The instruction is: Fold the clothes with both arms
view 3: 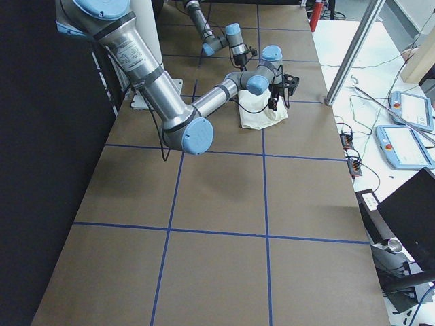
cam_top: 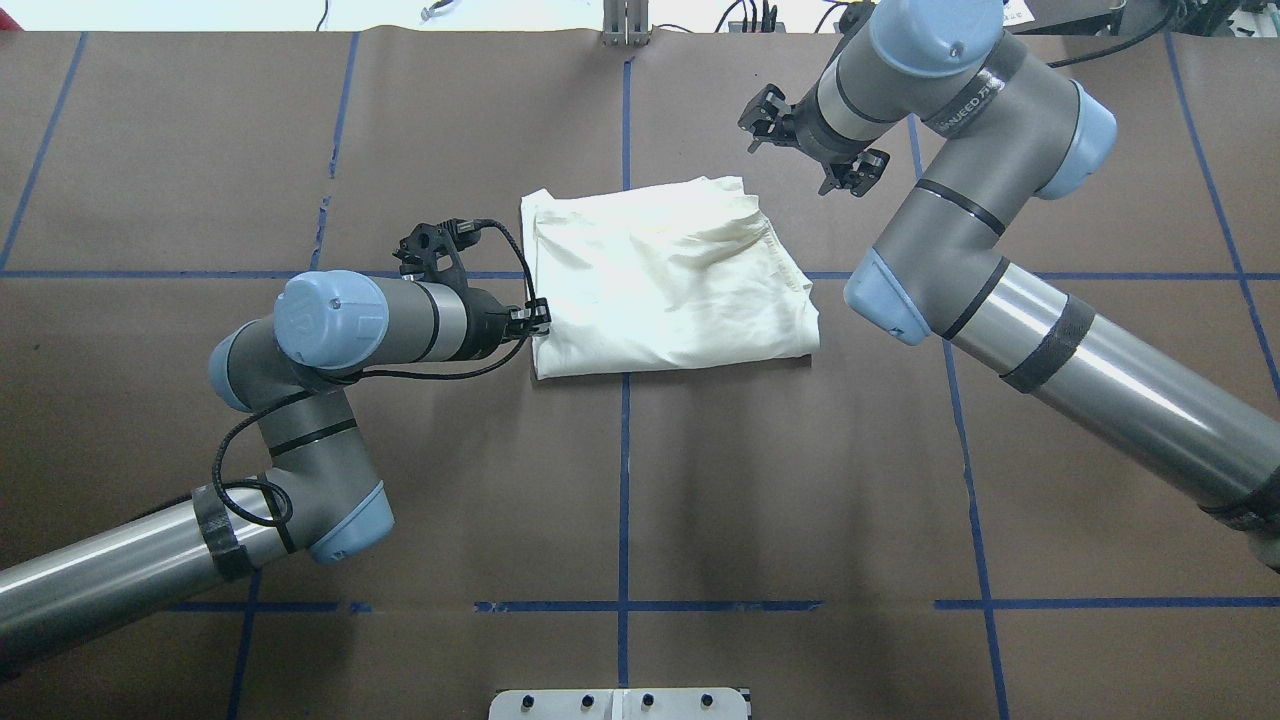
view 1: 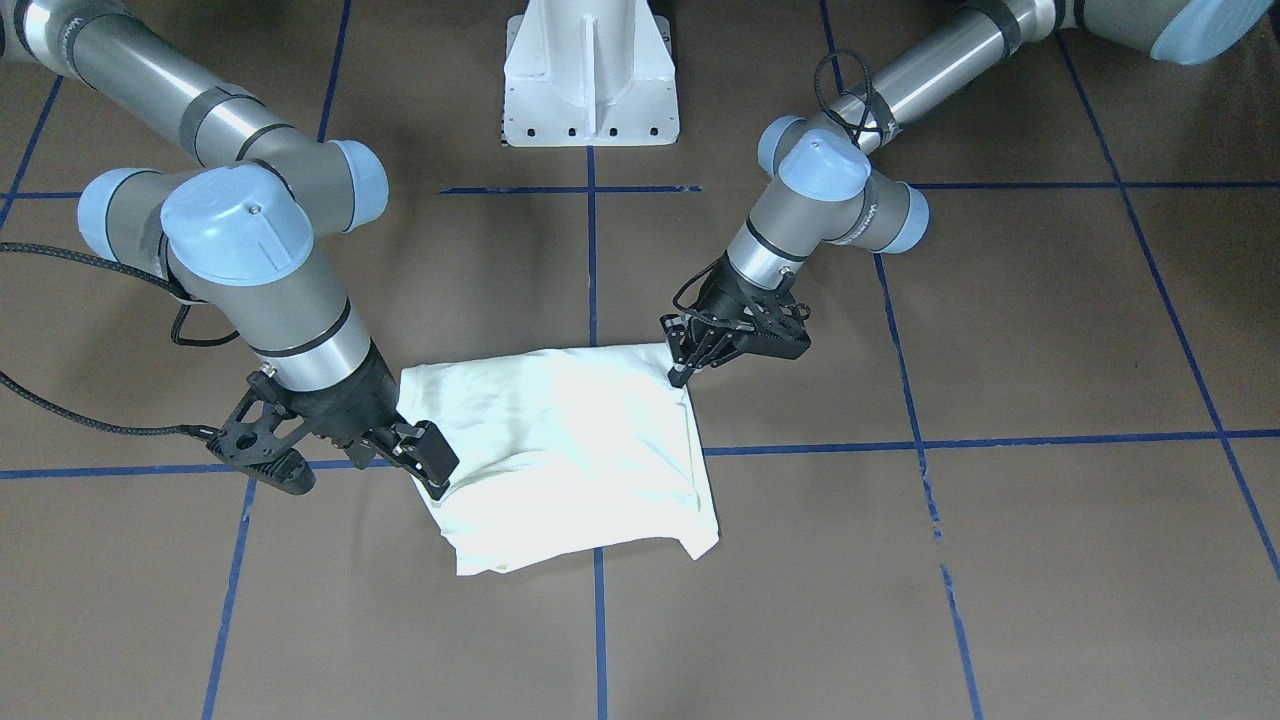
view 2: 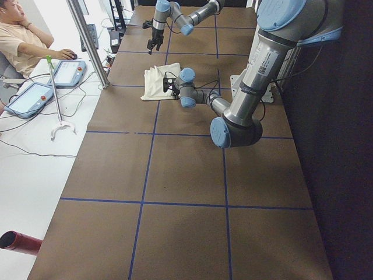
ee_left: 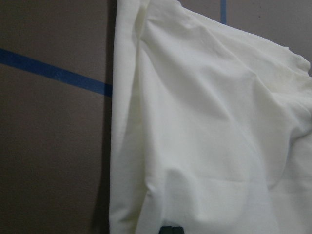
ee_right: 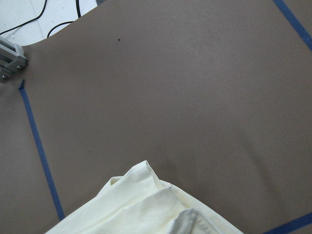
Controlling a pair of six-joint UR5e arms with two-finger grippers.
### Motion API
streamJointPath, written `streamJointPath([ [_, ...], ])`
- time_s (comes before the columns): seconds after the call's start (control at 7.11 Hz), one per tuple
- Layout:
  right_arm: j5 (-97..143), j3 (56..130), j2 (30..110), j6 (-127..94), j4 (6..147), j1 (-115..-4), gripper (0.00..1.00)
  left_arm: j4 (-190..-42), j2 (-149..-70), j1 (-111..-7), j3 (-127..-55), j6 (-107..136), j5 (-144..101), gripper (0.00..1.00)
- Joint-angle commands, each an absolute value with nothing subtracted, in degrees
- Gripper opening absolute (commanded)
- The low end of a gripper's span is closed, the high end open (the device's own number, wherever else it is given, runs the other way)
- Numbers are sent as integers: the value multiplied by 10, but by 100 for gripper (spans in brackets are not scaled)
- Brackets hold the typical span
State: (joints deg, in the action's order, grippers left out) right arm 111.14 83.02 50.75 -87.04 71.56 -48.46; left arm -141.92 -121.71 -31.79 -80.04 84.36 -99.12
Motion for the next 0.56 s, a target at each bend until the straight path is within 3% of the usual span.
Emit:
streamJointPath([
  [0.0,1113,834,515,-870,715,-484,100,-1417,-1212,-329,-802,836,-993,0],
  [0.42,1148,901,606,-776,721,-523,100,-1409,-1110,-387,-883,783,-1053,0],
])
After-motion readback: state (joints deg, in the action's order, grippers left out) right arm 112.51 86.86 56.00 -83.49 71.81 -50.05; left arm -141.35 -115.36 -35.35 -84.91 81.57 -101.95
